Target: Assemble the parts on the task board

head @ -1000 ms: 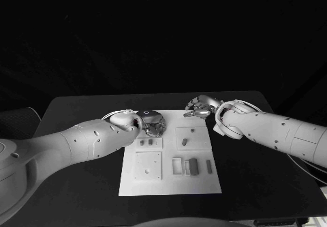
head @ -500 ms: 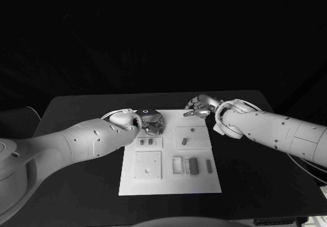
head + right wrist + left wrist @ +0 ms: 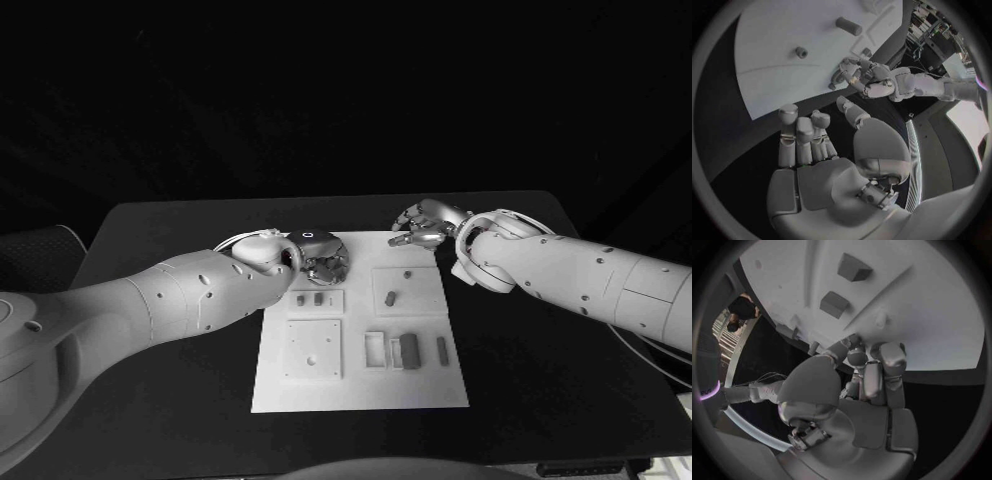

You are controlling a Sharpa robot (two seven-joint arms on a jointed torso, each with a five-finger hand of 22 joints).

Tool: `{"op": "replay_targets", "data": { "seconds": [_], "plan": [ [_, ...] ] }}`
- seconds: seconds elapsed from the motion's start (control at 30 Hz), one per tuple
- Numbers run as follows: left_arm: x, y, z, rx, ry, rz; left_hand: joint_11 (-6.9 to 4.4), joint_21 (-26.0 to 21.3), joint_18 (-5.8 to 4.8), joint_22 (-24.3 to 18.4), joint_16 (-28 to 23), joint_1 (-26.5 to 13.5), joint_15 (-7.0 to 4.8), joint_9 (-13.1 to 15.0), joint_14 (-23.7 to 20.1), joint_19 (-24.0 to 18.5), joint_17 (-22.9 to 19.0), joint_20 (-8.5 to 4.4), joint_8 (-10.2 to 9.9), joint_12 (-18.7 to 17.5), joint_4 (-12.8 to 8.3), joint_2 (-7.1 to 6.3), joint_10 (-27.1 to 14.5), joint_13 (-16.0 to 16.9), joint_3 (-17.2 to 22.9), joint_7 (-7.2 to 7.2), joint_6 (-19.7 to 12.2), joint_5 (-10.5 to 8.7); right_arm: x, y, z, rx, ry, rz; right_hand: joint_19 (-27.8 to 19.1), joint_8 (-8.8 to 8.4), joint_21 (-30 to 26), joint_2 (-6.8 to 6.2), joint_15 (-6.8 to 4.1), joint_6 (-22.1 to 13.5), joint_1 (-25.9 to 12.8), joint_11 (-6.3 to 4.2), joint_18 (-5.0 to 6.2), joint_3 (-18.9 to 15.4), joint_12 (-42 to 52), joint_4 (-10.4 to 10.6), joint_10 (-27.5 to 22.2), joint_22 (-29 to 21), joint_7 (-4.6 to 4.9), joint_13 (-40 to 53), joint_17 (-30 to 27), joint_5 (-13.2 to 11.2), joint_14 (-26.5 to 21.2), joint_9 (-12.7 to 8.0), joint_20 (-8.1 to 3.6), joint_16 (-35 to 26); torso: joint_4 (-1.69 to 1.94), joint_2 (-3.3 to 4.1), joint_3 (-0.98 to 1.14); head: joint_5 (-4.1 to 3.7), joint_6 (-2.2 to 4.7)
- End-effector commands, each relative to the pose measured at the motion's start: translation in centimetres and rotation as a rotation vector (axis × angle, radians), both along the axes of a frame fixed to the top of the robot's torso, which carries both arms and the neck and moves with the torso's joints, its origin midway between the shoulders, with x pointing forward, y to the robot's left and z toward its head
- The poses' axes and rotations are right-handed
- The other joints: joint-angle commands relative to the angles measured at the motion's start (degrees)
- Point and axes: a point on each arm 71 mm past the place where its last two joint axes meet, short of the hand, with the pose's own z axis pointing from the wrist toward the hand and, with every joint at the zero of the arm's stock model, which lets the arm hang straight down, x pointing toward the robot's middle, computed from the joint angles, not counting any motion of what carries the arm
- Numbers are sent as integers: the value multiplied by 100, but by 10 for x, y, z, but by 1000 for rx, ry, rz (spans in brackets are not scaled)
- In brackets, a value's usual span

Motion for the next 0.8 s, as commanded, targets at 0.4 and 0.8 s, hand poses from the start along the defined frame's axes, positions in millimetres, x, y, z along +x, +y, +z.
{"op": "replay_targets", "data": {
  "seconds": [0.4,0.8],
  "plan": [
    [-2,-3,-2,8,20,-16,35,59,617,95,-44,86,31,13,28,-52,84,50,-3,18,33,79,5,-2,264,165,352,-311,0,1,0,-3,-5,9,-10,20,-11,22,-16,-11,-34,9,393,5,27,7,-13,68,45,-7,-7,28,23,-6,-41,34,-2,0,3,11,-17],
    [-3,-2,-3,8,26,-24,25,85,600,98,-58,130,24,42,39,-55,106,57,30,20,18,95,25,-6,380,153,485,-322,0,1,0,-4,-5,8,-9,20,-11,22,-16,-11,-36,8,393,5,28,8,-12,68,45,-8,-7,28,24,-6,-42,34,0,0,-2,10,-28]
  ]
}}
